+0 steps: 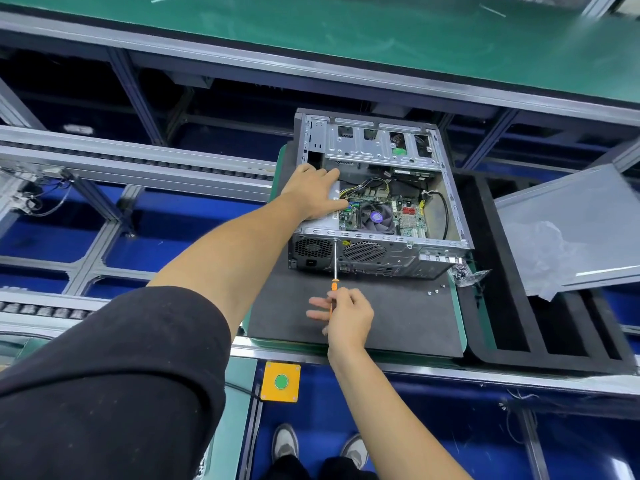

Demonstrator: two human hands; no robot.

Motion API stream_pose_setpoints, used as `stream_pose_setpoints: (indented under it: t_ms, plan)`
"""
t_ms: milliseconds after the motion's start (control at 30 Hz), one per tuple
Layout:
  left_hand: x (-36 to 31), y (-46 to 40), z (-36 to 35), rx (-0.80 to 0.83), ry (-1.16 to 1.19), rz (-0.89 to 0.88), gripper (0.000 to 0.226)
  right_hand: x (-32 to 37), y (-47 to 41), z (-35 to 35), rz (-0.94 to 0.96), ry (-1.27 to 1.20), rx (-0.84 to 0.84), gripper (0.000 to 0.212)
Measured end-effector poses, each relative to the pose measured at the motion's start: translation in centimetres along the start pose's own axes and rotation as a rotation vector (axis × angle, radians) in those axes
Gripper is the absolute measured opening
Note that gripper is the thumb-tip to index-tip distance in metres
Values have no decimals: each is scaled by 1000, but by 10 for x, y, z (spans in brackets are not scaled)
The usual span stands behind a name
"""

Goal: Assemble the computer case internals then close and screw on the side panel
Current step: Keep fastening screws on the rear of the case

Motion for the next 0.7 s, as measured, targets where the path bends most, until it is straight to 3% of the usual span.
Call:
stream_pose_setpoints:
  t_ms: [100,167,233,333,500,600,700]
  plan:
    - [1,0,0,-2,13,4,54,-6,-1,-2,-76,-17,-17,23]
    - [1,1,0,0,17,3,52,-5,-2,1,-12,15,-66,7]
    - [1,1,0,-1,19,4,51,-3,-1,4,36,74,-84,18]
    - [2,0,-1,-8,30,4,52,1,1,4,79,67,-69,14]
    - [1,0,0,-6,33,1,51,-8,-1,-5,-83,-43,27,18]
    - [2,0,0,-4,38,-1,51,-7,-1,-4,-6,56,-33,8]
    - [1,0,-1,1,37,-2,52,-1,2,1,75,48,-100,21]
Point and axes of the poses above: each hand's wrist, its own y-axis away from the middle knuckle, its own z-axis out of the back of the hand, x = y × z, the point moved 7 cm from there along -y, towards the middle knuckle, and after that the axes turned 2 degrees about -x, right-handed, at the moved point
